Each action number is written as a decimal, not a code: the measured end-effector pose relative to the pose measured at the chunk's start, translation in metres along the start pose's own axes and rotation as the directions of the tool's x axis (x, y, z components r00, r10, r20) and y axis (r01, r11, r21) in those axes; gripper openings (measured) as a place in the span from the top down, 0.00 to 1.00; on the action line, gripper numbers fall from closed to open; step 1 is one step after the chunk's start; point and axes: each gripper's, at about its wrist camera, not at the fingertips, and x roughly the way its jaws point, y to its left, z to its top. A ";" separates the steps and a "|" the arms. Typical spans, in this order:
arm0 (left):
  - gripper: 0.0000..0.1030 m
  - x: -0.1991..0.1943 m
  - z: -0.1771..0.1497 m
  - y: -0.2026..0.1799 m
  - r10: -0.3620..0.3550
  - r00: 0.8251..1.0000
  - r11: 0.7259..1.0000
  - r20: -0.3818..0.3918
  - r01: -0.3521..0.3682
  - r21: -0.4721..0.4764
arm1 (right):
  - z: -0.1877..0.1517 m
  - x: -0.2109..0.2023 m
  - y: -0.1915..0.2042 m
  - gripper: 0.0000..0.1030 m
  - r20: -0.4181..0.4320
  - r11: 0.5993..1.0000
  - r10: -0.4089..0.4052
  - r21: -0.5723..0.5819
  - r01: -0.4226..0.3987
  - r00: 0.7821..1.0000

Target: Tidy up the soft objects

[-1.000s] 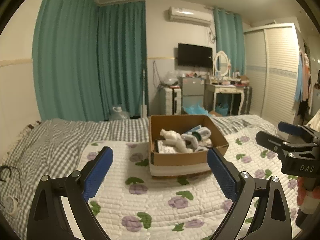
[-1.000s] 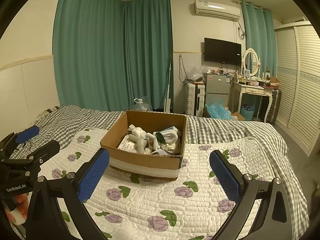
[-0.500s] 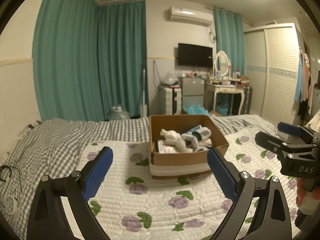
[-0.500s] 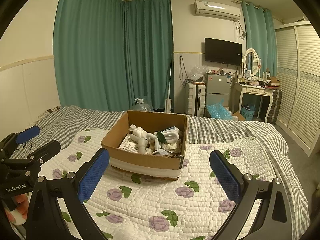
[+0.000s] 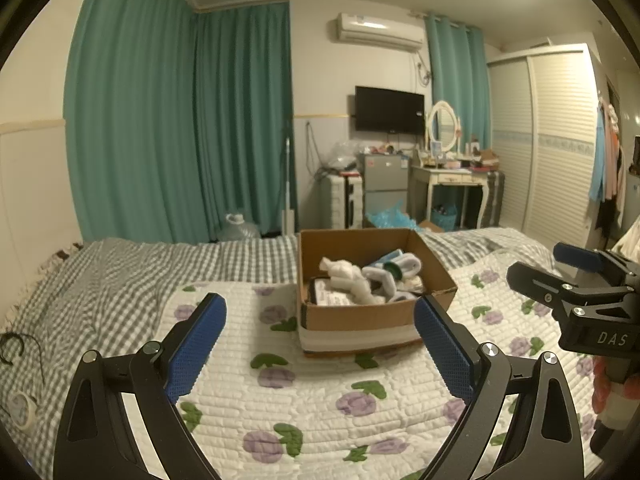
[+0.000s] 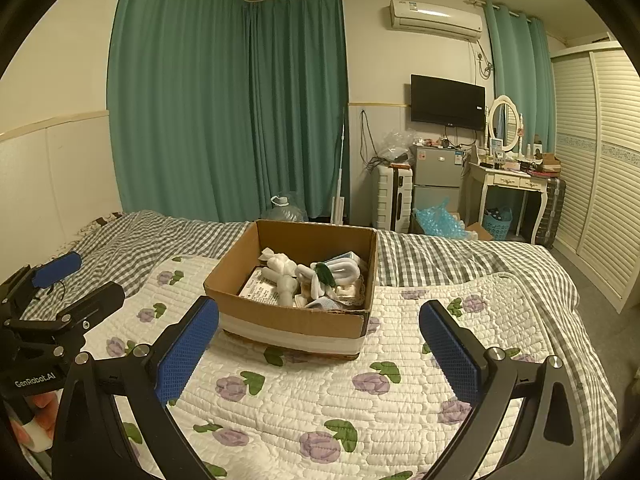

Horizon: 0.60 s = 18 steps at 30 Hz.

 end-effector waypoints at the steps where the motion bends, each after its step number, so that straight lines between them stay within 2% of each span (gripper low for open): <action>1: 0.06 0.000 0.000 0.000 0.000 1.000 1.000 0.001 0.000 0.000 | 0.000 0.000 0.000 0.02 -0.002 1.000 0.002 0.000 -0.002 1.000; 18: 0.06 0.003 -0.001 0.001 -0.008 1.000 1.000 -0.004 0.008 0.005 | -0.003 0.003 0.001 0.02 -0.009 1.000 0.006 -0.007 -0.007 1.000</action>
